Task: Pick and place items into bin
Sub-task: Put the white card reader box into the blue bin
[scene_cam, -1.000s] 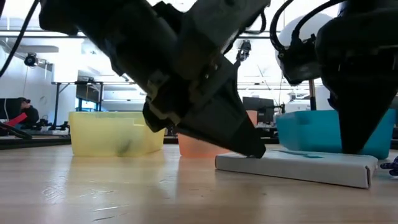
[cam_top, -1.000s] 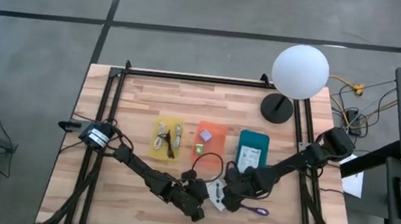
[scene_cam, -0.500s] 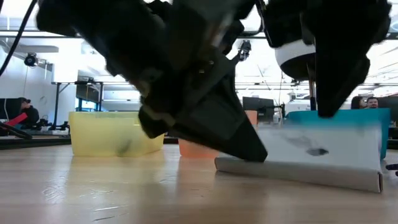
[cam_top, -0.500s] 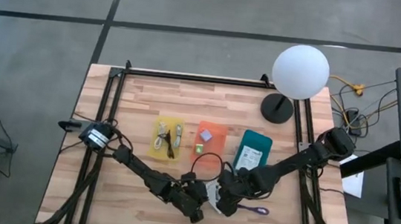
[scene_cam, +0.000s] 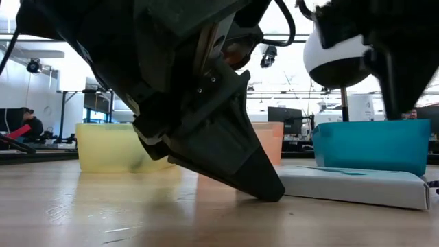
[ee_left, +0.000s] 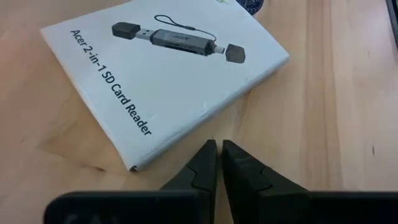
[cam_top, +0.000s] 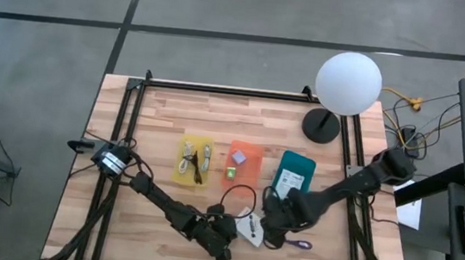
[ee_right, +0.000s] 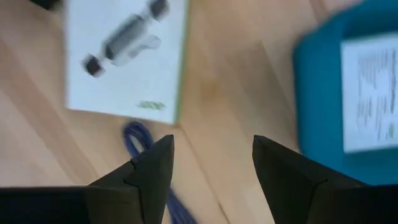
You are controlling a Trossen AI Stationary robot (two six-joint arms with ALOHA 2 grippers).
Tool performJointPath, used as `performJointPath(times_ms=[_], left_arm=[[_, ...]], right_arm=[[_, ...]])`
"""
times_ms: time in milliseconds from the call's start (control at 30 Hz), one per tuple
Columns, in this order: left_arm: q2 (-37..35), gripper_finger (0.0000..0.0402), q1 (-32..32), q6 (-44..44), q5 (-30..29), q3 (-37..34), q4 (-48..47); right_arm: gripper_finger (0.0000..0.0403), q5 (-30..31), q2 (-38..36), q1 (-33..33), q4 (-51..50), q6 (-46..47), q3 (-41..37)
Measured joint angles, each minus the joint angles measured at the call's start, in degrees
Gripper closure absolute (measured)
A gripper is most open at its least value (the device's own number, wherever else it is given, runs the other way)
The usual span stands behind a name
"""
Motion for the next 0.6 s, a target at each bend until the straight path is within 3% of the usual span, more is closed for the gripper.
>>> performJointPath(times_ms=[133, 300, 467, 600], left_arm=[[-1.31, 0.0391, -0.04, 1.49, -2.11, 0.32, -0.84], [-2.18, 0.0391, 0.0, 5.63, -4.17, 2.09, 0.89], [-2.18, 0.0388, 0.14, 7.93, -5.74, 2.46, 0.87], [-2.2, 0.0359, 0.6, 8.17, -5.8, 2.08, -0.15]], right_arm=[[0.0199, -3.89, -1.31, 2.03, 3.58, 6.06, -3.85], [0.0199, -3.81, -3.04, 6.16, 15.13, 16.59, -9.33], [0.0199, 2.5, -4.5, 8.28, 25.84, 24.99, -16.01], [0.0199, 7.72, -7.36, 8.34, 28.17, 26.47, -18.42]])
